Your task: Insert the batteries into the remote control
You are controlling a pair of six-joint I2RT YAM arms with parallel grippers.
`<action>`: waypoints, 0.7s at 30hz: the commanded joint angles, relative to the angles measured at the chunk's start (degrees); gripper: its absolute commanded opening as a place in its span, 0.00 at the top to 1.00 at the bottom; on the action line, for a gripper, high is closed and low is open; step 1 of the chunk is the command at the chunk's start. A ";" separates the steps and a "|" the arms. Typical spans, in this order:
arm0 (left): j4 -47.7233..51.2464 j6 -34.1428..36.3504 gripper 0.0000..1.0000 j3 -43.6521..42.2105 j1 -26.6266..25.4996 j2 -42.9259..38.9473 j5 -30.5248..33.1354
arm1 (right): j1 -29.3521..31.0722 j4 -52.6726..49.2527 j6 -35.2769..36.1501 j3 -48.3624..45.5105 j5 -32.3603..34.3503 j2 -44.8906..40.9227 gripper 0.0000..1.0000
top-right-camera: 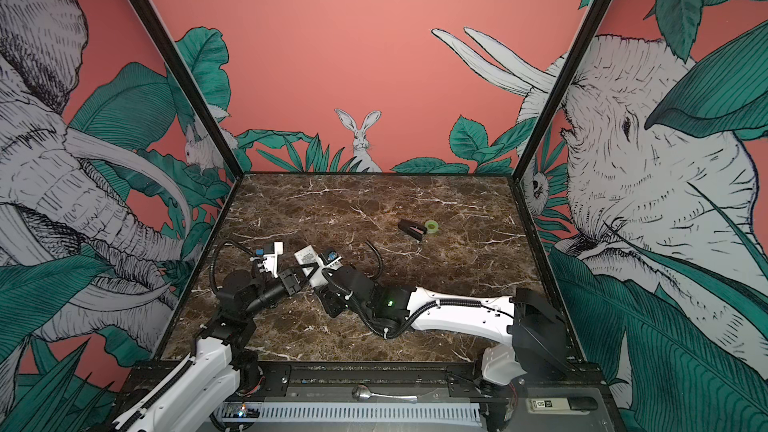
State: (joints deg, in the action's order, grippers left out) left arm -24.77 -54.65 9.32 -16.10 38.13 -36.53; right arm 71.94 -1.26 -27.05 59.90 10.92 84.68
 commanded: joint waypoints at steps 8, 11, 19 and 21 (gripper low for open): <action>-2.31 -0.73 1.00 0.17 -0.23 -1.19 -0.28 | -2.33 -1.27 -2.88 -0.22 -2.99 0.92 0.47; -2.20 -0.73 1.00 0.08 -0.29 -1.26 -0.17 | -2.55 -1.29 -3.25 -0.13 -3.38 1.83 0.48; -2.27 -0.76 1.00 -0.14 -0.27 -1.31 -0.07 | -3.44 -1.08 -4.38 -1.17 -3.62 1.98 0.50; -2.34 -0.80 1.00 -0.18 -0.25 -1.34 -0.09 | -3.55 -0.86 -4.71 -1.45 -3.66 2.00 0.51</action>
State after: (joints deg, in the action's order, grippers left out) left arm -24.77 -54.68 9.32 -16.10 37.63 -36.53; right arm 68.75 -2.76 -30.48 59.09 7.46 86.41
